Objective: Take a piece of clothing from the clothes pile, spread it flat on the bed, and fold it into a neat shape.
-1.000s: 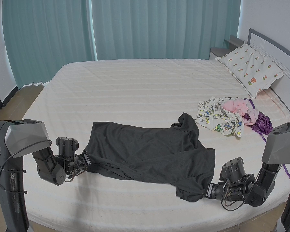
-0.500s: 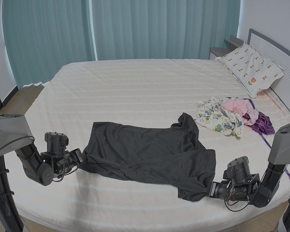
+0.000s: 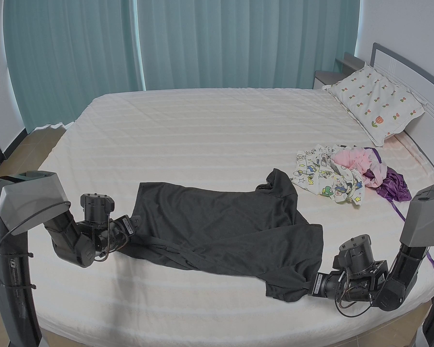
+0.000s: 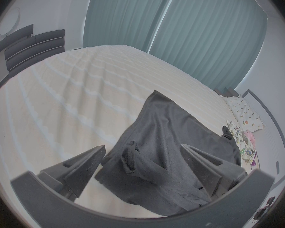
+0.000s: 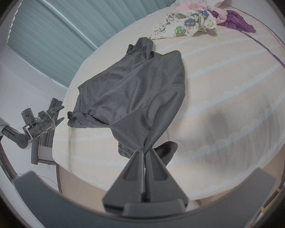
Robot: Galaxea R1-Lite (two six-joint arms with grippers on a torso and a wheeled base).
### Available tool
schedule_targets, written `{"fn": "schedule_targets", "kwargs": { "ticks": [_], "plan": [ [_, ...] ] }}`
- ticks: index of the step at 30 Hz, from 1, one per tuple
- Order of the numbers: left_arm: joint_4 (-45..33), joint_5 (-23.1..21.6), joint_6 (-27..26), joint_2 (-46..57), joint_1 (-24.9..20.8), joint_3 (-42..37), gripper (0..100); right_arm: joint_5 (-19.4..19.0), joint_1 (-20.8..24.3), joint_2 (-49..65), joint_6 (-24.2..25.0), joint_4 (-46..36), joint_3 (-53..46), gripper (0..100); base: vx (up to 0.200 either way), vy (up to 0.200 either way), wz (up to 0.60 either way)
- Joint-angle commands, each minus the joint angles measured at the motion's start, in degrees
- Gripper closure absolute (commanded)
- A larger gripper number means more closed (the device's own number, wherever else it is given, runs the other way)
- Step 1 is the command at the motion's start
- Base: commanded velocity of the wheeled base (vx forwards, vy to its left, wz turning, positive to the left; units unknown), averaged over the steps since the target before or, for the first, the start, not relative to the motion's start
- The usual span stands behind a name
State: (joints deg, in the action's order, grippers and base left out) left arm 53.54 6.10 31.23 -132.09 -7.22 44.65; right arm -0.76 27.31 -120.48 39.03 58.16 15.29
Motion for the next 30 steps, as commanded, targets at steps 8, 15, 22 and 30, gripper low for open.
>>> {"fn": "schedule_targets", "kwargs": {
  "ticks": [8, 15, 22, 30],
  "plan": [
    [-5.46, 0.32, -0.47, -7.4, -2.01, 7.64, 0, 0.05, 0.11, -1.78, -0.01, 2.48, -0.35, 100, 0.0, 0.0, 0.0],
    [-7.4, 0.67, -0.47, -7.57, -1.66, 8.52, 100, 0.05, 0.11, -2.13, -0.36, 2.57, -0.35, 100, 0.0, 0.0, 0.0],
    [-7.57, 2.78, -0.47, -0.45, -1.04, 3.25, 100, 0.23, 0.11, -1.25, -0.63, 2.57, -1.05, 100, 0.0, 0.0, 0.0],
    [-7.49, 2.78, -0.38, 10.88, -0.96, -8.44, 100, 0.14, -0.06, 3.5, -0.63, 2.4, -3.77, 100, 0.0, 0.0, 0.0]
  ]
}}
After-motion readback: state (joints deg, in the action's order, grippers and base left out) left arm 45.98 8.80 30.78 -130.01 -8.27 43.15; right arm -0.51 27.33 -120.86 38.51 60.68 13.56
